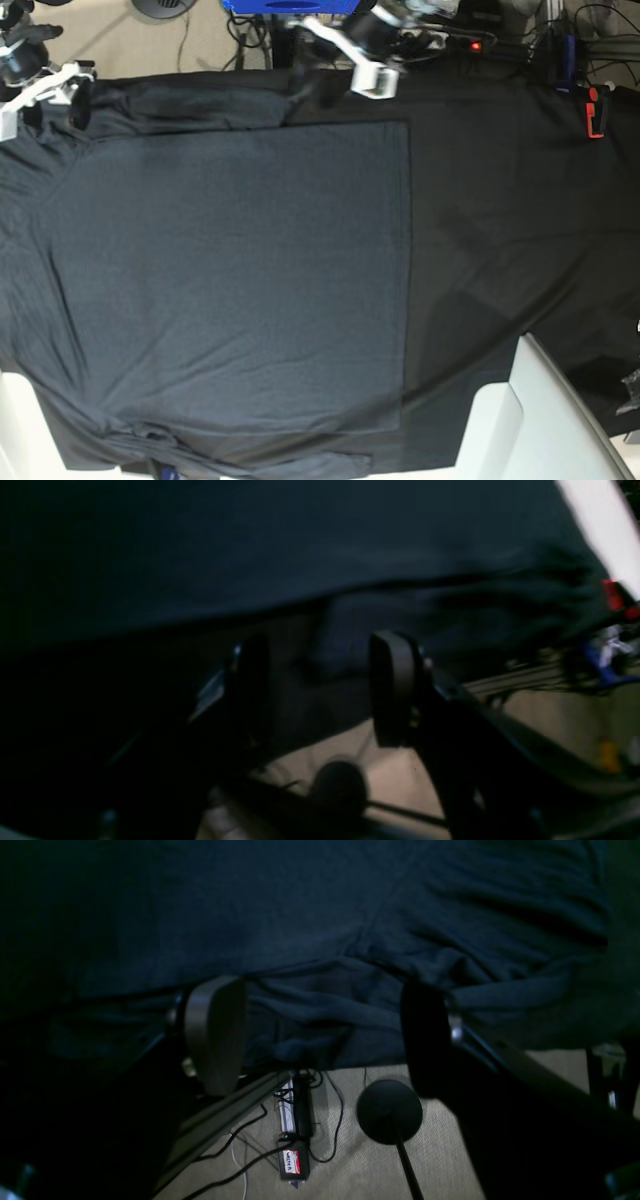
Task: Fold the T-shirt properly
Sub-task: 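Lower both grippers and pinch the black T-shirt's edge nearest them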
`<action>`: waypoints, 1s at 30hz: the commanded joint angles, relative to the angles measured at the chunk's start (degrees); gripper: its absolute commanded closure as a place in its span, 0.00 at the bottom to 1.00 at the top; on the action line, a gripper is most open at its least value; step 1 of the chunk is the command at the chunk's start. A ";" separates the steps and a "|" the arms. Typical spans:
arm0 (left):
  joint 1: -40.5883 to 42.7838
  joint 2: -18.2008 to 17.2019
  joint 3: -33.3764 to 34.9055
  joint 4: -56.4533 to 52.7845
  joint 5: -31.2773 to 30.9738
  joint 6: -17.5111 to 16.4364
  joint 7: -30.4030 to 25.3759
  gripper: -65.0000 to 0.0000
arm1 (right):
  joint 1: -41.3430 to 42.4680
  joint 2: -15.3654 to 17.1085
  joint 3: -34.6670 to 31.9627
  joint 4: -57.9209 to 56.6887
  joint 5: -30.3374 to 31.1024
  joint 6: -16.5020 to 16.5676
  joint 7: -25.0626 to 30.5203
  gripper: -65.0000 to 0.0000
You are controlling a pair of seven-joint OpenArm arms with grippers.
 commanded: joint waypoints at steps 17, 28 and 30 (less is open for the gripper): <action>-7.28 2.84 1.22 -5.22 -0.15 -0.14 8.98 0.52 | 0.85 2.59 0.32 -5.61 0.64 0.32 1.20 0.30; -9.03 3.02 1.22 -4.96 -0.06 -0.14 12.85 1.00 | 1.99 2.94 0.40 -5.70 0.64 0.32 1.29 0.30; -9.03 3.02 1.22 -4.96 -0.06 -0.14 12.85 1.00 | 2.17 2.94 0.40 -5.70 0.64 0.32 1.29 0.30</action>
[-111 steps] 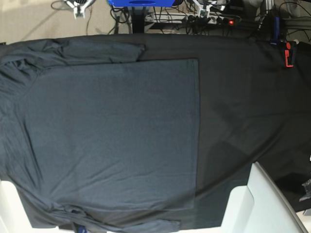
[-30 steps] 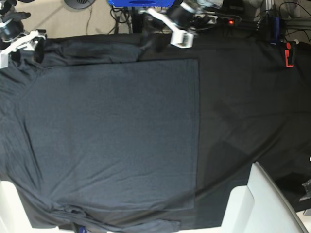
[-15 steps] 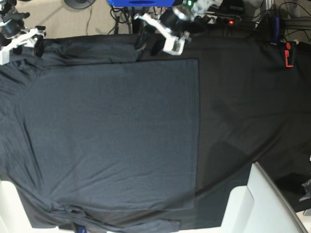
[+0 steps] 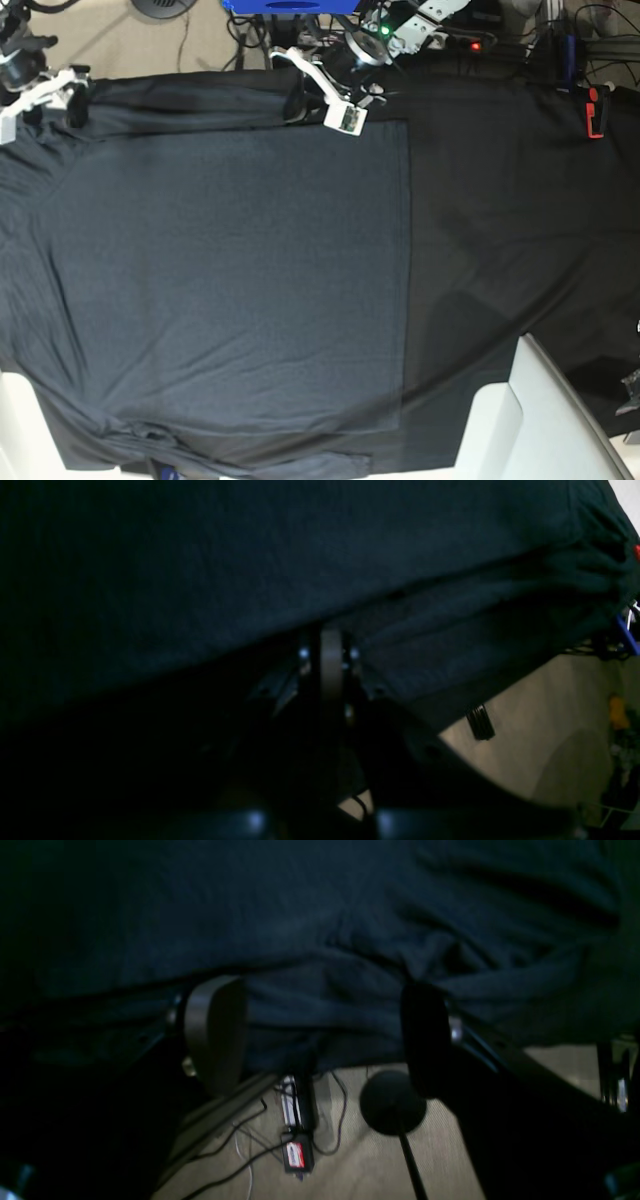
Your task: Fold the T-shirt properly
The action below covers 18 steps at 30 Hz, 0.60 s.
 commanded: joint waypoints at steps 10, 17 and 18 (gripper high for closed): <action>0.65 -2.15 -0.36 9.87 -0.04 -0.18 4.97 1.00 | 7.55 1.50 13.06 -3.84 0.36 0.21 0.37 0.30; 0.74 -3.82 -0.19 14.79 -0.04 -0.18 7.25 1.00 | 14.05 8.27 13.86 -17.91 0.36 0.13 -3.94 0.30; 0.83 -4.18 -0.10 15.32 -0.04 -0.18 7.25 1.00 | 14.76 8.98 13.86 -19.58 0.36 0.13 -3.94 0.30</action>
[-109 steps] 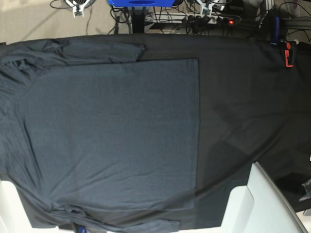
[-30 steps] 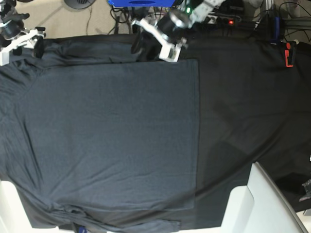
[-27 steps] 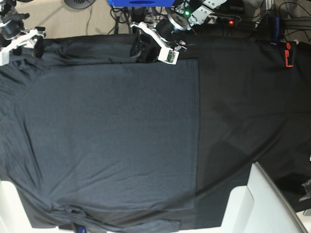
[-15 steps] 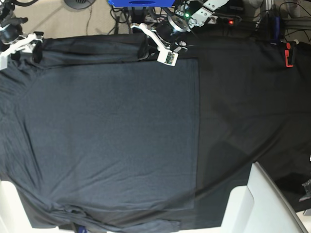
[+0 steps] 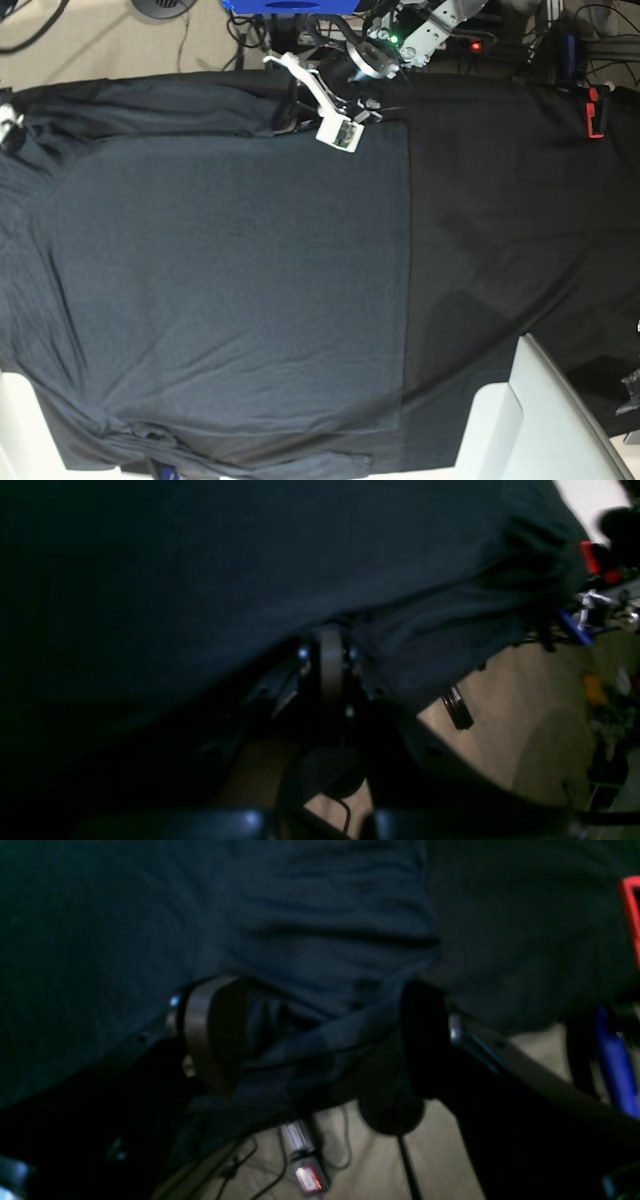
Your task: Fold the T-shirt properly
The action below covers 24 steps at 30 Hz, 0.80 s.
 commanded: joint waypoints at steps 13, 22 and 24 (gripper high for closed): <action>0.19 -0.81 0.19 1.51 -0.10 -0.27 1.19 1.00 | 2.62 3.04 0.35 -7.78 0.51 -0.09 0.74 0.30; 0.19 -0.81 -0.16 1.51 -0.10 -0.27 1.19 1.00 | 2.88 2.96 0.35 -10.51 0.51 -0.09 0.92 0.30; 0.19 -0.81 -0.16 1.51 -0.10 -0.27 1.19 1.00 | 3.23 3.04 0.35 -12.35 0.60 -0.09 1.62 0.30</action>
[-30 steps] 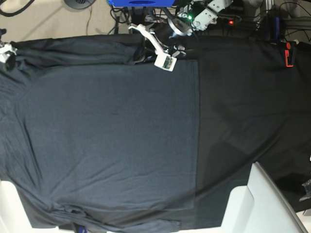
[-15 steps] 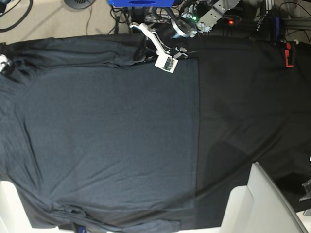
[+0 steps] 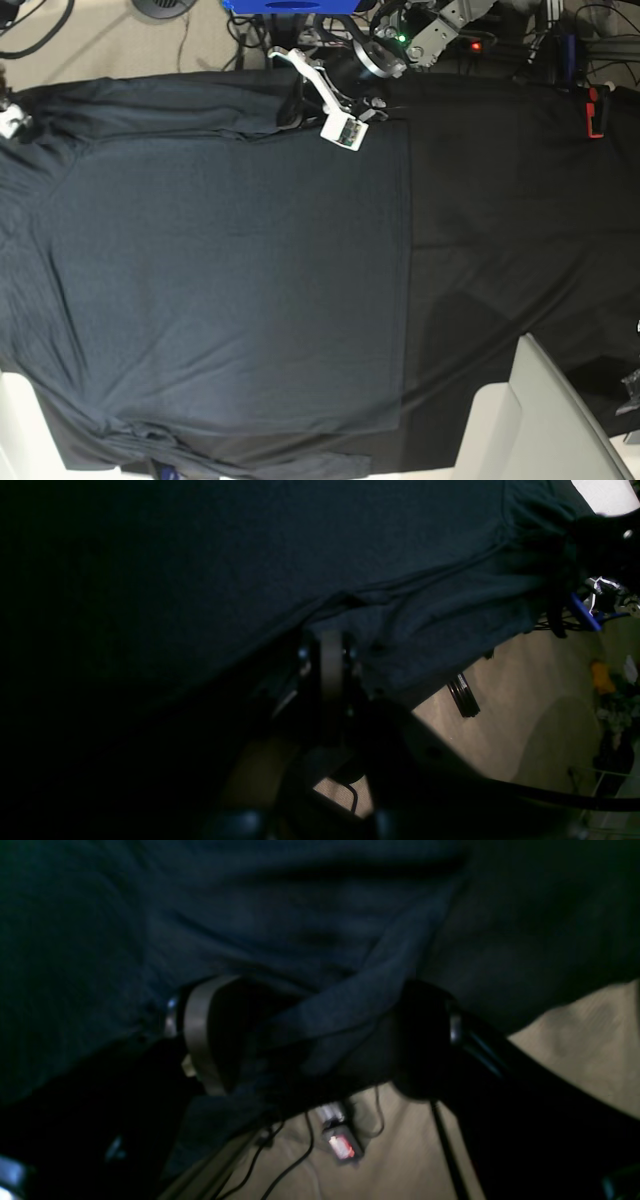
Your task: Fold the T-shirt properly
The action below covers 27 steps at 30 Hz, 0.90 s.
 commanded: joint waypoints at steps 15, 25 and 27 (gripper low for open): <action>-0.11 -0.03 -0.19 1.13 -0.06 -0.58 -1.15 1.00 | -0.09 1.05 0.35 -0.86 1.08 0.43 2.33 0.80; -0.29 -1.17 -0.19 5.44 -0.06 -0.58 -0.10 1.00 | 1.23 1.58 0.26 1.42 0.90 -0.45 -4.27 0.99; -0.64 -1.61 -0.36 7.99 -0.15 -0.58 3.68 1.00 | 1.41 1.58 0.26 3.80 0.90 -3.70 -5.59 0.99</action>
